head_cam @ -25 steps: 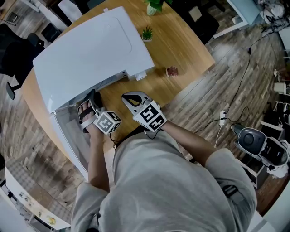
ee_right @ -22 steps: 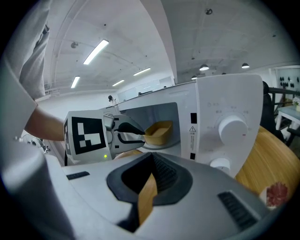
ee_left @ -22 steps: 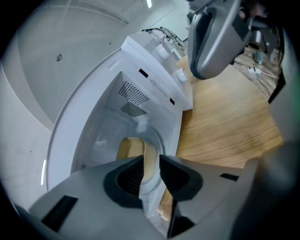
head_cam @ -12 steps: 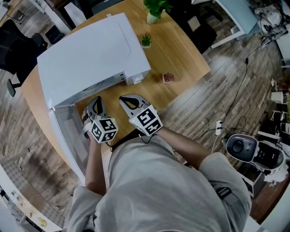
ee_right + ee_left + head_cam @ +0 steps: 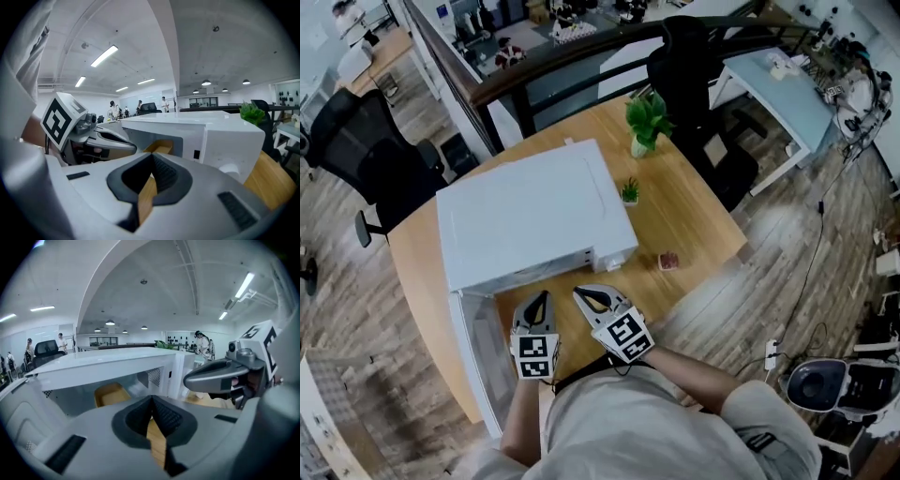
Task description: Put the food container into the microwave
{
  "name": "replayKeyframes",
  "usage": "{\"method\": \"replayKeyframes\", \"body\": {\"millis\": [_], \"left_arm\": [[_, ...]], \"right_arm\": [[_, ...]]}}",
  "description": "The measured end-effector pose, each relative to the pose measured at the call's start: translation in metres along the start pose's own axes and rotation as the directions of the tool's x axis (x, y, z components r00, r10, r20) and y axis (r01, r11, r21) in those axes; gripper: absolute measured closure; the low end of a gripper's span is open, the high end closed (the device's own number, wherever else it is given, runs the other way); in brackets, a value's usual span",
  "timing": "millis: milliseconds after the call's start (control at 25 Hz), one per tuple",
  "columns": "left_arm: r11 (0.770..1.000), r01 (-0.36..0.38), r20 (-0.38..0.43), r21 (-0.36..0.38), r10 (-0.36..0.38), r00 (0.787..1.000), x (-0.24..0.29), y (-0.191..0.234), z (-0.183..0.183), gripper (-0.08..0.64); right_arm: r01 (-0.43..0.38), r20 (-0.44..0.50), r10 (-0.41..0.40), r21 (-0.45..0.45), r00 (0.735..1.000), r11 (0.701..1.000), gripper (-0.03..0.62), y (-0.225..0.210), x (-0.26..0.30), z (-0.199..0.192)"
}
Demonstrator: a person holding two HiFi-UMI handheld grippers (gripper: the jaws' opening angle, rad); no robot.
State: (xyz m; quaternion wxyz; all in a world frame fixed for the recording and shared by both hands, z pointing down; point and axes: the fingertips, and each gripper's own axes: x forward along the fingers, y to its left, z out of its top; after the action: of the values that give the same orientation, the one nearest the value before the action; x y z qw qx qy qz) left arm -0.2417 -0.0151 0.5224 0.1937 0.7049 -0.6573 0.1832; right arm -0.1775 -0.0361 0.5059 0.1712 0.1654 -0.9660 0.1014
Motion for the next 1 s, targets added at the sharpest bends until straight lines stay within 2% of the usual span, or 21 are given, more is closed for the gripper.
{"method": "replayKeyframes", "body": {"millis": [280, 440, 600, 800, 1000], "left_arm": [[0.993, -0.074, 0.138, -0.096, 0.087, 0.987, -0.040, 0.021, 0.037, 0.548], [0.991, -0.081, 0.222, -0.110, 0.104, 0.969, -0.055, 0.023, 0.063, 0.548], [0.983, -0.091, 0.310, -0.159, 0.137, 0.941, -0.071, 0.027, 0.094, 0.548], [0.980, -0.091, 0.429, -0.177, 0.160, 0.889, -0.094, 0.037, 0.137, 0.548], [0.978, -0.128, 0.466, -0.164, 0.191, 0.864, -0.106, 0.050, 0.165, 0.548]], "right_arm": [[-0.028, 0.038, 0.030, -0.043, 0.999, 0.999, 0.588, 0.012, 0.003, 0.033], [-0.040, 0.093, 0.047, -0.077, 0.995, 0.996, 0.588, 0.019, -0.001, 0.062], [-0.031, 0.169, 0.049, -0.106, 0.985, 0.994, 0.588, 0.022, -0.011, 0.099], [0.019, 0.273, 0.029, -0.171, 0.962, 0.985, 0.589, 0.016, -0.030, 0.156], [0.110, 0.331, -0.045, -0.179, 0.942, 0.978, 0.589, -0.008, -0.040, 0.181]]}}
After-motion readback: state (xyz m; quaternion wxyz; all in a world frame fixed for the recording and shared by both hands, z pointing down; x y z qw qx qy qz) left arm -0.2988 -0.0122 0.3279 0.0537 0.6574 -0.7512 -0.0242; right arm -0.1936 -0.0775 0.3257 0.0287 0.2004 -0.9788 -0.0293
